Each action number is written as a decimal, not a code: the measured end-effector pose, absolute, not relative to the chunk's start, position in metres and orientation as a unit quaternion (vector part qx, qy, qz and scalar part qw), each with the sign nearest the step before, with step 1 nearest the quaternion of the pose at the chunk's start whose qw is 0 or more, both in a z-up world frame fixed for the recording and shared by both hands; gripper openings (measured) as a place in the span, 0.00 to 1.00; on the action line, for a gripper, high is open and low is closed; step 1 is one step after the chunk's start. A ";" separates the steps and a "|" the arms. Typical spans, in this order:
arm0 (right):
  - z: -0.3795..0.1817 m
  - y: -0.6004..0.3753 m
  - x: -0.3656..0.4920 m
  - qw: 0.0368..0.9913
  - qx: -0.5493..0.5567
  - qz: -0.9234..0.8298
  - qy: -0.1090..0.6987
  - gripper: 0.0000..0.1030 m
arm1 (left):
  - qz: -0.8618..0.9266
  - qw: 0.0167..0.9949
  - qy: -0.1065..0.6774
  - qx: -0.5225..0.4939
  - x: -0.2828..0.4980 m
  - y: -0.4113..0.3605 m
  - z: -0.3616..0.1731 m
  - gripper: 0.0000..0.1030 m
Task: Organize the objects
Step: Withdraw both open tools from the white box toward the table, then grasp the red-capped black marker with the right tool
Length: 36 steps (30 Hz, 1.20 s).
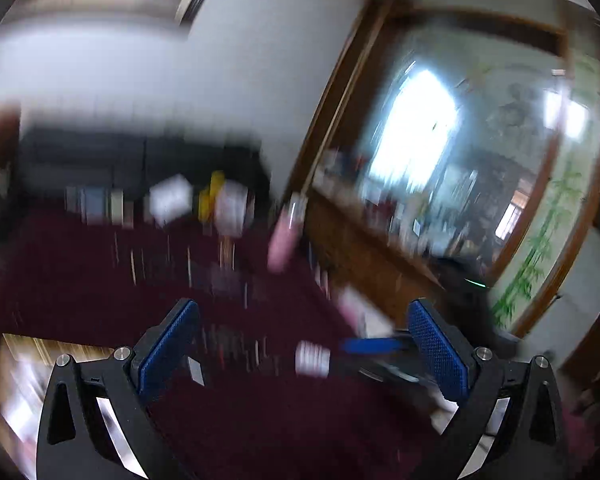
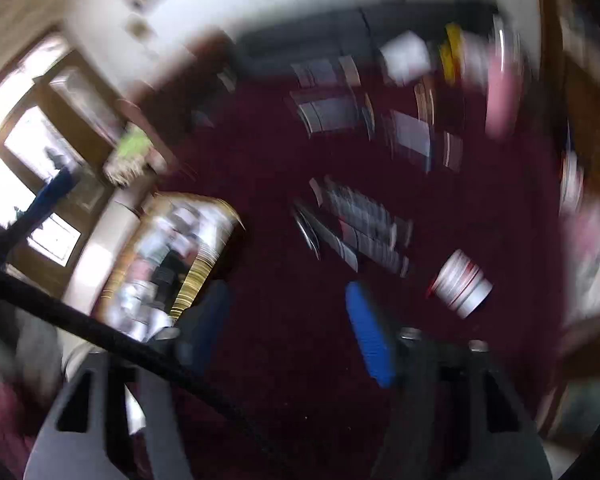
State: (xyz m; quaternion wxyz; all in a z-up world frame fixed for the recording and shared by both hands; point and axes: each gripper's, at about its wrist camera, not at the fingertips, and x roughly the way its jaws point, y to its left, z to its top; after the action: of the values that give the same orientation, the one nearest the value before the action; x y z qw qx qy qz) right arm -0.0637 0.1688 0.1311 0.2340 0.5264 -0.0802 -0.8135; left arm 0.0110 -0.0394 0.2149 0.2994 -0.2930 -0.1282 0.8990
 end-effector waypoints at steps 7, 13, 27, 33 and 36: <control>0.044 0.152 -0.146 0.131 0.542 -0.830 -0.009 0.54 | 0.833 0.207 -0.154 -0.489 -0.038 -0.029 0.043 0.97; 0.008 0.152 -0.147 0.100 0.562 -0.818 0.071 0.42 | 0.842 0.174 -0.087 -0.503 -0.054 0.001 0.022 0.97; -0.001 0.168 -0.095 0.126 0.555 -0.822 0.040 0.12 | 0.873 0.103 0.069 -0.472 -0.032 0.033 -0.011 0.98; -0.006 0.196 -0.087 0.135 0.523 -0.838 -0.072 0.12 | 0.851 0.130 0.018 -0.508 -0.056 0.025 -0.006 0.98; -0.010 0.207 -0.084 0.155 0.507 -0.840 -0.111 0.12 | 0.839 0.132 -0.007 -0.528 -0.082 0.019 -0.002 0.98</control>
State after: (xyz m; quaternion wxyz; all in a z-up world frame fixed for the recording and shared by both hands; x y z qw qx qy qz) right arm -0.0844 0.2071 -0.0095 0.1550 0.5072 -0.1109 -0.8405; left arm -0.0821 0.0186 -0.0022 0.1316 -0.5277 -0.0071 0.8391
